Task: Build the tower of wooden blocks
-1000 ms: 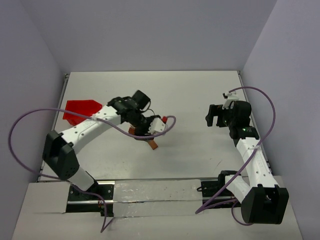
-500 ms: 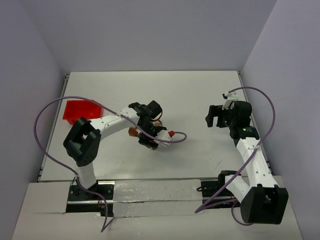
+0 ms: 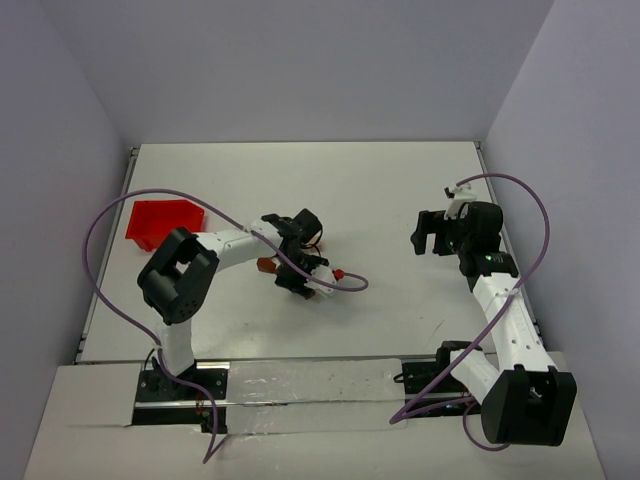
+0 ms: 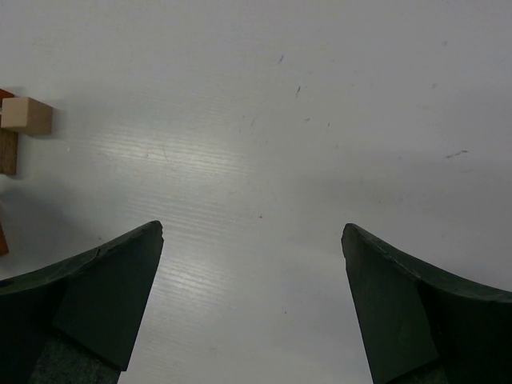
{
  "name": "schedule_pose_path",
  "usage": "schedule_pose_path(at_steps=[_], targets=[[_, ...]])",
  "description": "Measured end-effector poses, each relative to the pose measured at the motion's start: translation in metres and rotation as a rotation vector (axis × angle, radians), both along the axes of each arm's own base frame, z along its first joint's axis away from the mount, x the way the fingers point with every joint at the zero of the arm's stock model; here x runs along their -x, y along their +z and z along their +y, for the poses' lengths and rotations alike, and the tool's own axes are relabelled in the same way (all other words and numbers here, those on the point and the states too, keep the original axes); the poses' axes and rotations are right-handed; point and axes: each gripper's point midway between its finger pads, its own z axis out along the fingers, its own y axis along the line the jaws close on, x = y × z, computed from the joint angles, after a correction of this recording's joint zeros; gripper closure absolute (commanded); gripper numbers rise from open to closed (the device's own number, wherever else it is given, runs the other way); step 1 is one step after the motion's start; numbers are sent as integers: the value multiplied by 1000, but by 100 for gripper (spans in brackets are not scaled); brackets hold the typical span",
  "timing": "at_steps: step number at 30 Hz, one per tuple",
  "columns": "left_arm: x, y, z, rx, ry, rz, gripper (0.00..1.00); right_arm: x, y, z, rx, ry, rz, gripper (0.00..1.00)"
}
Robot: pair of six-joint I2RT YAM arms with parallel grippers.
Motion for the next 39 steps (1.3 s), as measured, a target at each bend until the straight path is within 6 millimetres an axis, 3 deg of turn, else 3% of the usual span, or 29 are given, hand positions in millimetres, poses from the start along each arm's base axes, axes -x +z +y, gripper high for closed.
schedule_pose_path(at_steps=[5,14,17,19,22,25,28,30,32,34,36,37,39], targets=[[-6,-5,3,8,13,-19,52,0,-1,1,-2,4,6,0],[-3,-1,6,44,51,-51,97,0,-1,2,-9,12,5,0],[-3,10,6,59,111,-32,100,0,-1,3,-10,14,4,0],[-12,32,-5,100,184,-20,100,-1,1,3,-11,15,2,0],[-57,93,-30,239,329,-68,100,-1,2,3,-13,19,-2,0],[-123,147,-30,354,494,-159,100,-1,2,4,-14,21,-2,0],[-192,166,-18,398,660,-254,100,-1,3,4,-15,21,-2,0],[-223,147,-5,365,758,-272,100,-1,3,4,-15,21,-2,0],[-241,108,8,293,833,-261,100,-1,3,3,-14,19,-2,0],[-245,61,20,199,887,-230,100,-1,4,3,-13,17,-3,0],[-234,19,29,112,913,-184,100,-1,4,3,-13,17,-5,0],[-227,7,32,82,916,-167,100,-1,4,3,-13,17,-5,0],[-229,18,27,114,920,-194,100,-1,4,3,-13,16,-5,0]])
